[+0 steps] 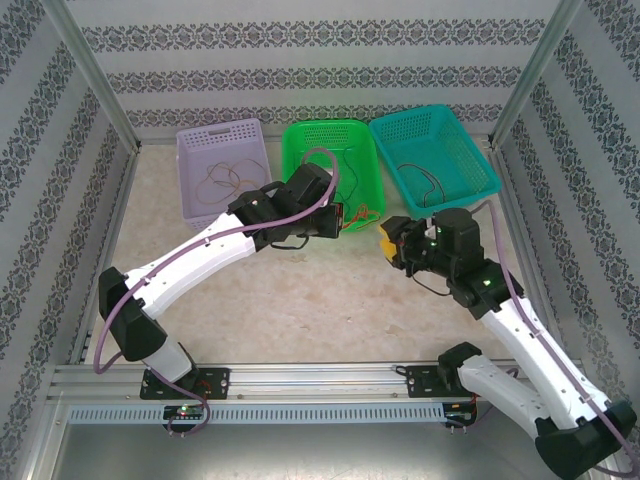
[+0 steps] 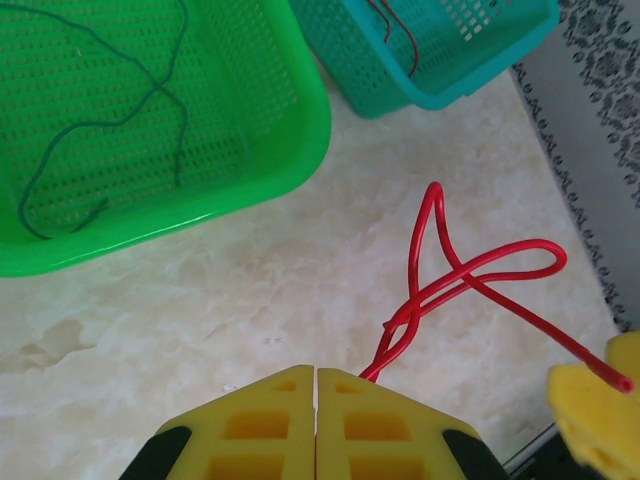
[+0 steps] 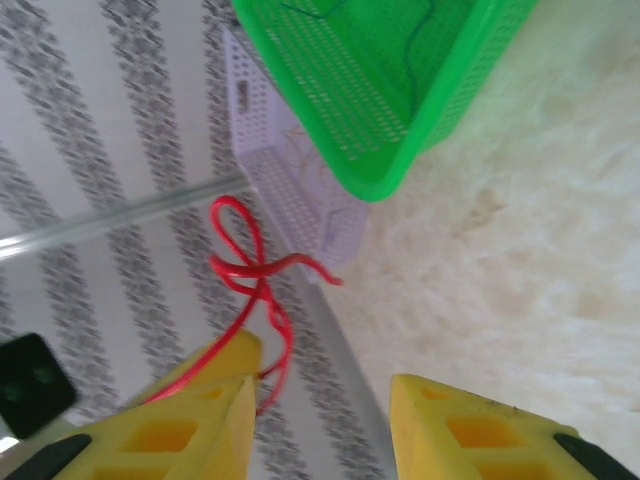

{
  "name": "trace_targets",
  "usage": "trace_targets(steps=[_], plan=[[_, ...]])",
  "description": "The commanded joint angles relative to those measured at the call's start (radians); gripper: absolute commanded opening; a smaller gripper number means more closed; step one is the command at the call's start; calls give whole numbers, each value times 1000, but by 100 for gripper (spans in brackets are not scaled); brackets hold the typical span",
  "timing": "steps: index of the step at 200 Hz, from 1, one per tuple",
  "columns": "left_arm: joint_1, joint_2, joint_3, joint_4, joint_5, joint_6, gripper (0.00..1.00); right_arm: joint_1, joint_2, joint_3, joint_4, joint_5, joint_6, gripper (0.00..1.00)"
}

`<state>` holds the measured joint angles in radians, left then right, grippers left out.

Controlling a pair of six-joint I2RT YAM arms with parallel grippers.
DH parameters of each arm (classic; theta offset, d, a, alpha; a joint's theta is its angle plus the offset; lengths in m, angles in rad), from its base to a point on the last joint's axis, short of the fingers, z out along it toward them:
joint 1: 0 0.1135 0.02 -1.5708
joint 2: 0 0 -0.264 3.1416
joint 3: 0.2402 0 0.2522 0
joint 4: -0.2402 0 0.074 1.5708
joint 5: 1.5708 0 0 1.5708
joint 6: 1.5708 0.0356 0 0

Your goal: Untangle the cables

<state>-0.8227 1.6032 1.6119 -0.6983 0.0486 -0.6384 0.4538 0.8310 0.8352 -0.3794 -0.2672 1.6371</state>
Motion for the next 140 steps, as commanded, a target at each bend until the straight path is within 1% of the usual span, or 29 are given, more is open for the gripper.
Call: trace_targets(steps=[1,20,53,82,103,127,140], plan=[[8,-31,-25,67,13,-55,0,50,21,-27,192,166,267,42],[8,-32,-35,80,19,-65,0,63,47,-33,236,209,330,42],[7,-40,-47,100,28,-71,0,66,99,-25,280,212,368,41],[8,-49,-55,111,31,-72,0,66,140,-31,329,218,381,34],[8,-52,-62,118,34,-74,0,66,168,-18,333,187,374,24],[8,-49,-63,125,39,-76,0,69,199,-4,336,143,362,23],[8,-48,-64,129,39,-77,0,72,202,-1,331,140,352,21]])
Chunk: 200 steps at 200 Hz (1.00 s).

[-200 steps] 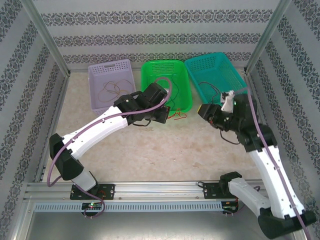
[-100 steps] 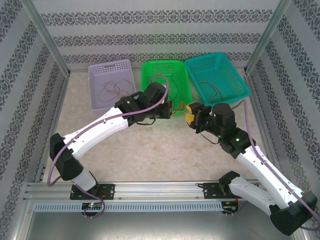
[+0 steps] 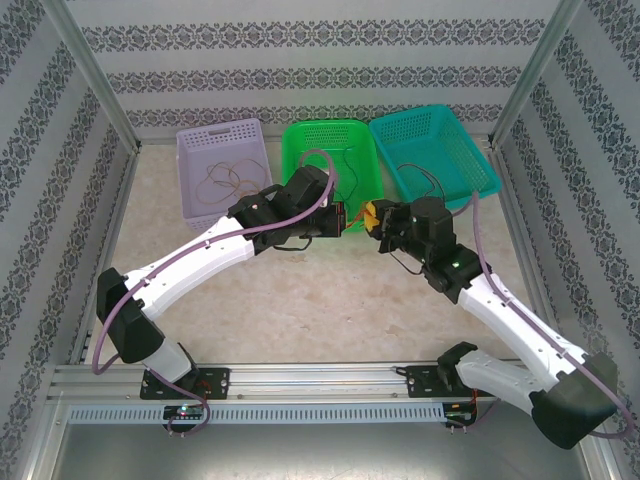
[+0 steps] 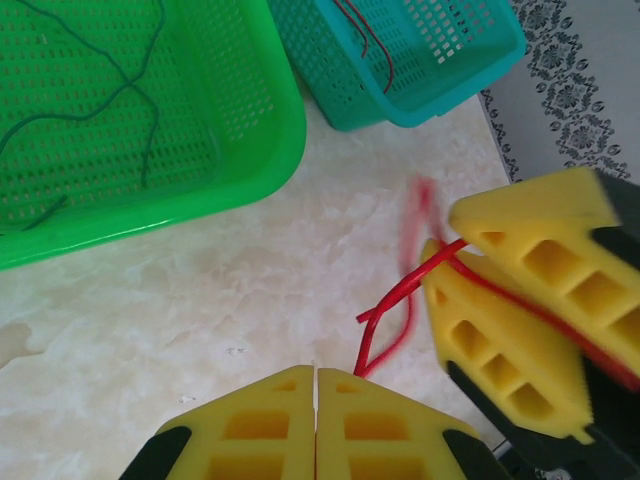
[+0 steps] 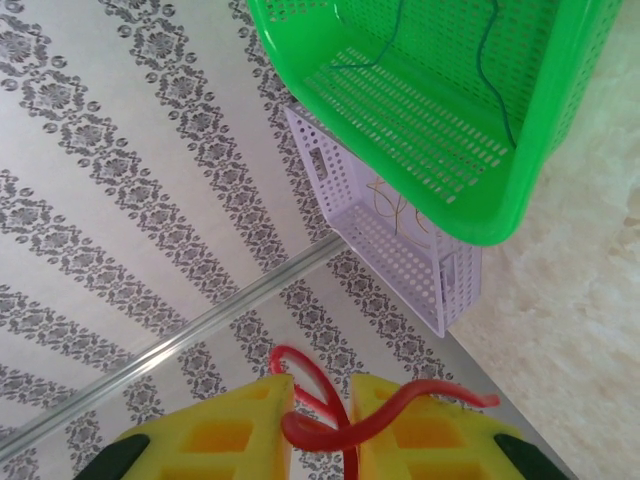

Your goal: Untangle the cables

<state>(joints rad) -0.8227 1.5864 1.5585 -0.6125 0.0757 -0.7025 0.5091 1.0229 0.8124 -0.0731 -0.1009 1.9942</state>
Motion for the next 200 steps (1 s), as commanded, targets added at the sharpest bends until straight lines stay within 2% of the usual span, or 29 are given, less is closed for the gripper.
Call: trace_targets(steps=[1,14,28,51,76,85,99,104,112,138,157,181,200], plan=[[8,-31,-11,43,12,-14,0,17,11,22,25,-26,-5,21],[8,-31,-11,47,12,-14,0,17,10,13,24,-24,-7,15],[8,-32,-11,50,12,-15,0,10,6,10,11,-26,-38,0],[8,-42,-13,41,-6,-21,0,-35,-1,53,-80,-87,-211,0],[8,-58,-4,11,-27,-37,0,-102,17,137,-176,-223,-578,0],[11,-67,16,-18,-43,-44,15,-120,26,152,-186,-285,-712,0],[25,-86,44,-60,-68,-69,52,-130,38,182,-228,-366,-937,0],[37,-93,52,-64,-56,-82,58,-127,44,196,-257,-393,-1044,0],[63,-100,64,-59,-19,-100,63,-124,52,209,-303,-415,-1179,0],[135,-63,144,-75,134,-127,64,-122,70,234,-395,-442,-1496,0],[148,8,233,-100,263,-68,57,-115,81,267,-426,-474,-1671,0],[146,110,331,-136,431,-32,55,-80,107,326,-489,-501,-1834,0],[143,166,367,-167,501,-30,54,-64,121,343,-517,-537,-1915,0]])
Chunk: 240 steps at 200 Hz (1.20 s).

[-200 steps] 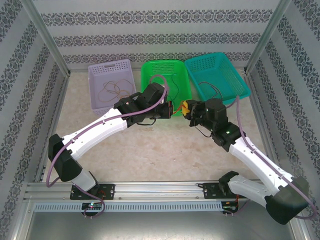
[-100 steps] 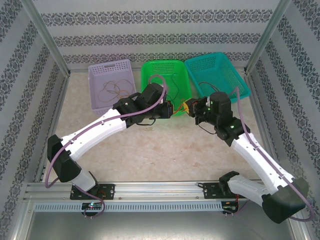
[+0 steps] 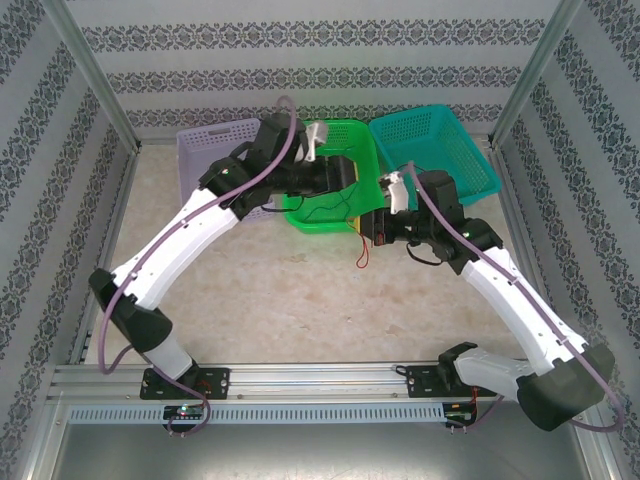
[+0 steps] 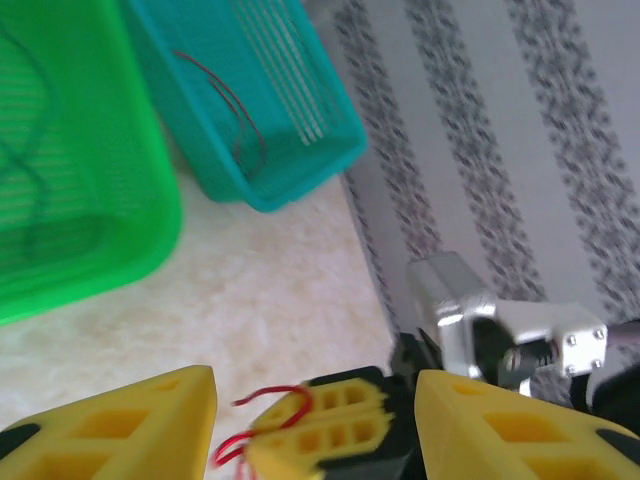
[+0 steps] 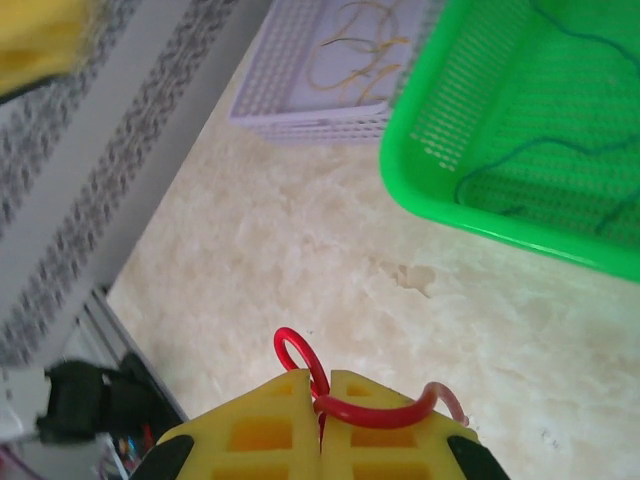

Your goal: Untangle the cables

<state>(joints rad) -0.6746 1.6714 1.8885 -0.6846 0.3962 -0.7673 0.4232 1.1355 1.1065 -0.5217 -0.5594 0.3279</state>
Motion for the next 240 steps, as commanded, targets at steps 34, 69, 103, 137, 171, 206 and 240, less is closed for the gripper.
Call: trace_targets(steps=[34,69,103,137,171,206,240], plan=[[-4,105,59,-152,208,58,53,49,-39,1,-36,-92,-396,0],[-4,107,47,-193,222,39,52,50,-116,-107,75,-113,-535,0],[-3,108,5,-159,277,-33,53,58,-128,-137,94,-58,-653,0],[0,136,31,-238,299,-54,52,66,-139,-151,106,-11,-765,0],[-2,132,34,-273,306,-21,41,54,-117,-141,94,-12,-813,0],[-7,111,-13,-244,320,-13,40,33,-79,-119,106,-66,-788,0],[-18,96,-22,-228,318,-17,42,-10,-25,-87,79,-148,-733,0]])
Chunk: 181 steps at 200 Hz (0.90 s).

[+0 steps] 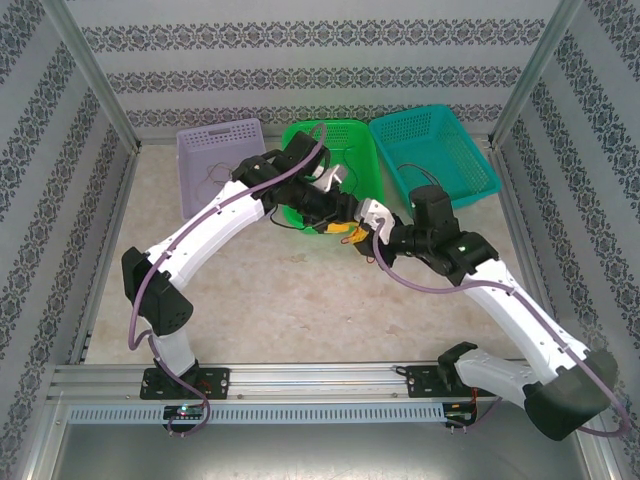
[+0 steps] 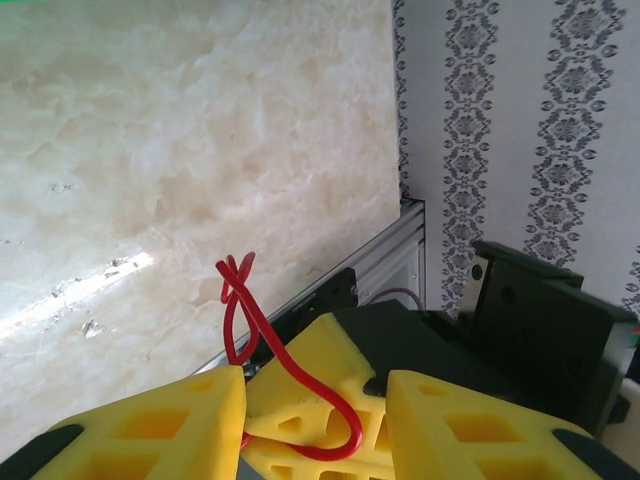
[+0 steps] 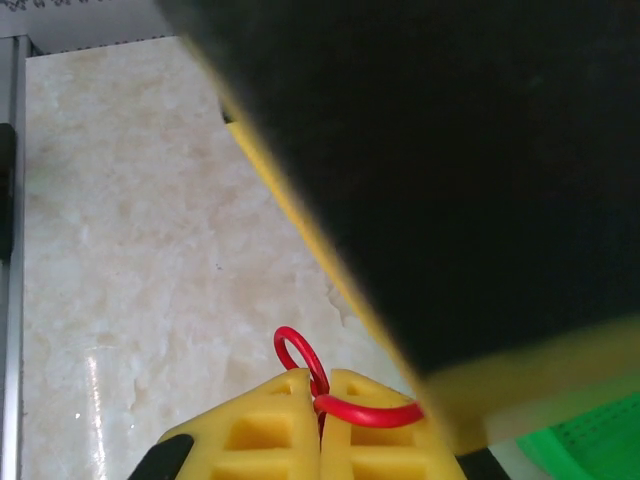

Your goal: Untangle the cables

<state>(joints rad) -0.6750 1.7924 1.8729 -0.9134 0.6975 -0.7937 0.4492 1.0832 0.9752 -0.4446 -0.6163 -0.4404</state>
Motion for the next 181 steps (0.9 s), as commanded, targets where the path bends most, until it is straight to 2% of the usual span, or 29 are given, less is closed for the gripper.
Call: trace_targets(steps=[1,30,65,90,114,145,169,181], plan=[[-18,-25,-6,0,17,11,42,-39,30,44,3,-94,37,0],[-36,-12,-1,-87,-16,64,41,-63,38,43,12,-138,63,0],[-42,12,24,-114,-57,91,41,-56,28,42,5,-161,63,0],[-42,15,32,-91,-106,89,49,-33,18,39,-21,-155,51,0],[-41,27,37,-78,-112,89,49,-26,-6,23,-9,-146,62,0],[-47,41,31,-70,-109,92,35,-29,-20,15,10,-131,87,0],[-51,45,23,-68,-116,98,30,-28,-22,16,23,-134,95,0],[-51,46,23,-68,-120,100,21,-26,-23,19,19,-135,98,0]])
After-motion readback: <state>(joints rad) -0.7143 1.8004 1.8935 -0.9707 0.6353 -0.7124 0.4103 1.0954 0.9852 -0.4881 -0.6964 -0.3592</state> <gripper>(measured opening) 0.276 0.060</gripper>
